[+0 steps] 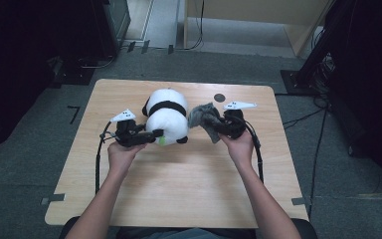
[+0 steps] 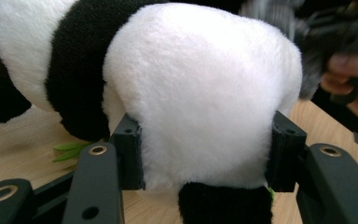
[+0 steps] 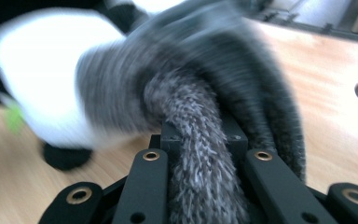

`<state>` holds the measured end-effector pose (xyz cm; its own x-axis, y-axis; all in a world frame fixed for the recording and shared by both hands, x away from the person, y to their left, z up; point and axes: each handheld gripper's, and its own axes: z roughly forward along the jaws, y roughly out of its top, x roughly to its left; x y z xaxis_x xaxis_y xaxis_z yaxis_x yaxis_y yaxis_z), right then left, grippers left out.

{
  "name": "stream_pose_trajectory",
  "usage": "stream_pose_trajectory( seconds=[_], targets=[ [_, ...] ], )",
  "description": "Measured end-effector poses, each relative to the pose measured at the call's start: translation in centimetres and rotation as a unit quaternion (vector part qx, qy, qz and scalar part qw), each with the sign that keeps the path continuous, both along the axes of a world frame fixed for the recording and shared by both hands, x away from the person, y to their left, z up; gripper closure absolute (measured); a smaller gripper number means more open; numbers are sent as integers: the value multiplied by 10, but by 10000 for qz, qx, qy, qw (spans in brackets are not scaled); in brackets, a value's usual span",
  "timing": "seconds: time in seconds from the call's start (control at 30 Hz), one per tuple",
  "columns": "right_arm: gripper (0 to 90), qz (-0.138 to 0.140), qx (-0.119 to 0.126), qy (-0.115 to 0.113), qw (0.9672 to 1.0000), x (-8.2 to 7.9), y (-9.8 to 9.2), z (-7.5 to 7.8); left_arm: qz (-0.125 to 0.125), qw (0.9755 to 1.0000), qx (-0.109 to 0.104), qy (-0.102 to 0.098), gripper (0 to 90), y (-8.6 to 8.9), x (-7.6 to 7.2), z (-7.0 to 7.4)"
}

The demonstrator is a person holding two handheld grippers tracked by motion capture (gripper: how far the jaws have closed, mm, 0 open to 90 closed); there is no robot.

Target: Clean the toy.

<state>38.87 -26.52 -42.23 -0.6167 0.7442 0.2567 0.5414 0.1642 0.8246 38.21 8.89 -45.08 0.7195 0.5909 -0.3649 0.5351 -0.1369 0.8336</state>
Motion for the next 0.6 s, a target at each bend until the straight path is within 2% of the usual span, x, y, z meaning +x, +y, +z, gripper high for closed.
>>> stream_pose_trajectory(
  seconds=[0.13,0.27,0.43,0.6],
  targets=[
    [777,175,21,-48,9998,-3,12,12,18,10000,39,-74,440,-5,-1,-1],
    [776,450,157,-118,9988,-7,31,20,12,9999,89,-144,440,-9,-3,-1],
    [774,630,180,-96,9978,-10,50,26,75,9999,-5,-155,440,-11,-4,0],
    [774,821,166,-194,9963,-18,65,30,163,9998,-53,-128,440,-8,-4,1]
  ],
)
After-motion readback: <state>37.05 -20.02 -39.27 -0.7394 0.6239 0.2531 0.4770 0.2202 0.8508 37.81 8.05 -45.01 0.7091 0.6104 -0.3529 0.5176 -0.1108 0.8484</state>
